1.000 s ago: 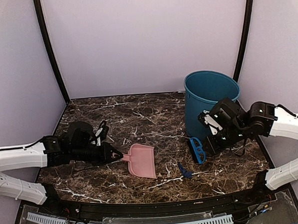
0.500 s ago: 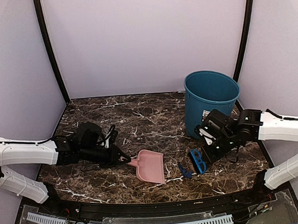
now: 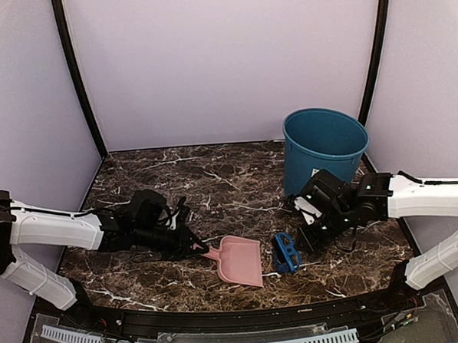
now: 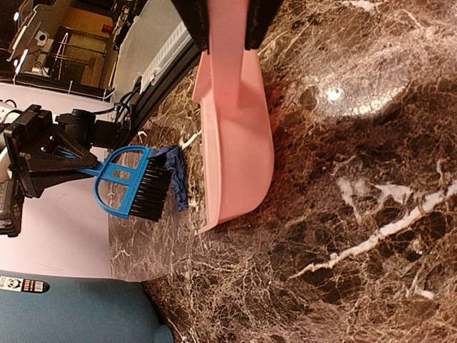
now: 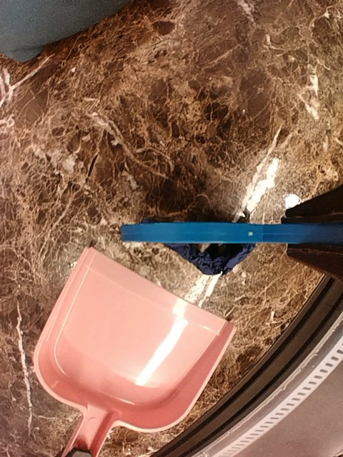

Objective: Sweep away the paper scraps from the table
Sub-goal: Sweep the paper scraps into the dustpan.

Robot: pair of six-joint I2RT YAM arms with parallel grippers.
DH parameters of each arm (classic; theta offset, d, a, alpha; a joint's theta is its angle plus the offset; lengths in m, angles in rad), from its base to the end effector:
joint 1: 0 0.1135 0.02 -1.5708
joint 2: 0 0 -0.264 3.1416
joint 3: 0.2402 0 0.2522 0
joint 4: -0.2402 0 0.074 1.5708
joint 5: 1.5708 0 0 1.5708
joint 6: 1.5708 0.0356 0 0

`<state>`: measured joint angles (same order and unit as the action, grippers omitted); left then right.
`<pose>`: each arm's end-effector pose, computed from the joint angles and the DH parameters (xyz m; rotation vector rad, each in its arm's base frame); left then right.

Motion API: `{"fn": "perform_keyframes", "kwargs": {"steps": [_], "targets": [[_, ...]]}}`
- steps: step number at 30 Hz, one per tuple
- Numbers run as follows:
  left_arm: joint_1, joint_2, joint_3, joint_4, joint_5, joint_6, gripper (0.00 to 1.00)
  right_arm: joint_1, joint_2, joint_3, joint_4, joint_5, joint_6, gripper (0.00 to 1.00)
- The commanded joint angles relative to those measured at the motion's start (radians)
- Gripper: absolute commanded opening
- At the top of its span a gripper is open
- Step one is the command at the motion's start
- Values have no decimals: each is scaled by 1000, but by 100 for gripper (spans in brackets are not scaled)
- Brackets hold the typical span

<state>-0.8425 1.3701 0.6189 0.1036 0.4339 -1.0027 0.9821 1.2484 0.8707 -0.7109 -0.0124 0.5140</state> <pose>0.1700 -0.2131 0.1847 0.0753 2.5856 -1.3618 0.1312 0.1973 0.2322 -0.6436 2.6815 0.4738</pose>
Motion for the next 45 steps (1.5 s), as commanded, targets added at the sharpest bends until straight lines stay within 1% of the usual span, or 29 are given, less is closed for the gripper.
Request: {"fn": "perform_keyframes", "kwargs": {"steps": [1,9,16,21,25,36,45], "targets": [[-3,25,16,-28,4,-2,0,8,17,2,101,-66,-20,0],[-2,58,10,-4,4,-1,0,9,71,27,238,-183,-56,0],[-3,80,-4,37,20,-8,0,10,95,60,312,-263,-71,0],[-1,85,-16,60,26,-11,0,10,124,87,314,-272,-81,0],[4,78,-34,91,33,-17,0,9,114,99,339,-298,-87,0],[40,59,-109,207,64,-51,0,10,55,183,306,-256,-103,0],[69,53,-171,317,91,-80,0,10,-40,186,283,-182,-109,0]]}}
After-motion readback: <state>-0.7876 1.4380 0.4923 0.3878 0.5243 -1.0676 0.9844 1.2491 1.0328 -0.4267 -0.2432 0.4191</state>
